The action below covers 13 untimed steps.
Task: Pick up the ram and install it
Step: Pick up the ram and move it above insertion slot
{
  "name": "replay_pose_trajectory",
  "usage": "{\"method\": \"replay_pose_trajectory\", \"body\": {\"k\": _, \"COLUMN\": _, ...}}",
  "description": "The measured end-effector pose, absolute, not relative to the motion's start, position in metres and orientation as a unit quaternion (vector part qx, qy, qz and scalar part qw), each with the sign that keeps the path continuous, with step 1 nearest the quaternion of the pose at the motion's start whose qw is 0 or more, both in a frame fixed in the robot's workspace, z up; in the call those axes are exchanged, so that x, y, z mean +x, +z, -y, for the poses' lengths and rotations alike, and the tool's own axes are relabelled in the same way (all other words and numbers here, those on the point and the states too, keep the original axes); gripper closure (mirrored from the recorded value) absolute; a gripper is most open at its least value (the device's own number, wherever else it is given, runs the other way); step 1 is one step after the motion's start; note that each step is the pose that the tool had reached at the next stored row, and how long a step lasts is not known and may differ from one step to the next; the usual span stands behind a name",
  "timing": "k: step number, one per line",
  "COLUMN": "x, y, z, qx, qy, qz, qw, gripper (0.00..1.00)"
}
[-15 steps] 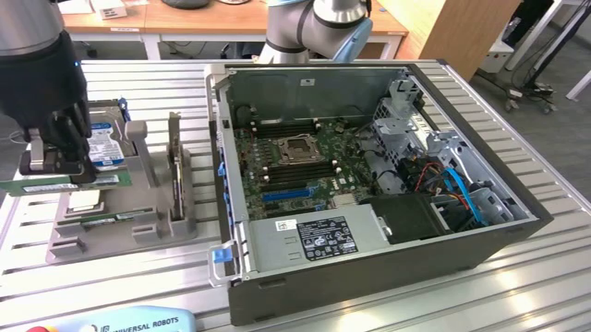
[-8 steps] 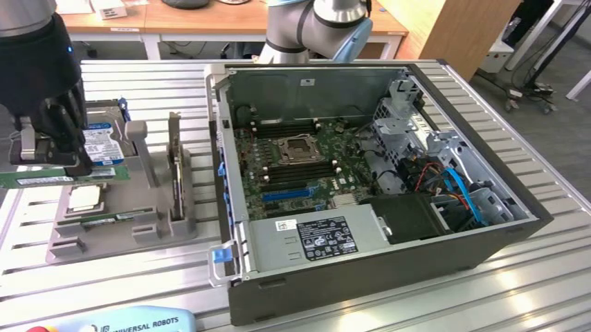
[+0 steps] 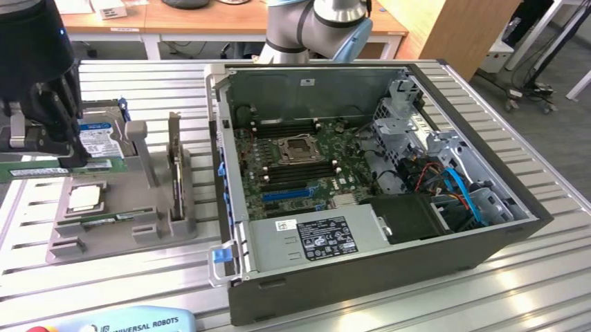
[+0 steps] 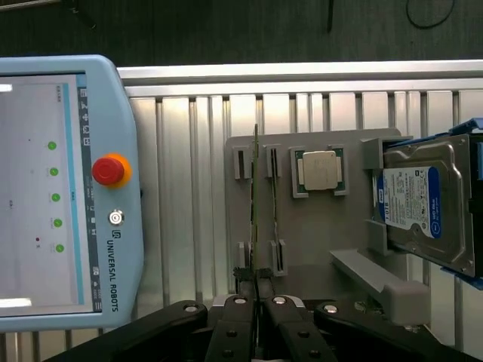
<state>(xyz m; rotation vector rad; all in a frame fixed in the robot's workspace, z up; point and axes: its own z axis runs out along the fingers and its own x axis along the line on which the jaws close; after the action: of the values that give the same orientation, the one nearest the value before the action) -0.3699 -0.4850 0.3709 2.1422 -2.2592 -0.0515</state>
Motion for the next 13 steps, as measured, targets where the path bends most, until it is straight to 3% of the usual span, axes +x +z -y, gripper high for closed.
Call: {"method": "replay_pose_trajectory", "body": {"k": 13, "x": -0.370, "y": 0.393, "z": 0.485, "qx": 0.682, "qy": -0.017, "qz": 0.731, "qw": 0.014, "gripper": 0.89}}
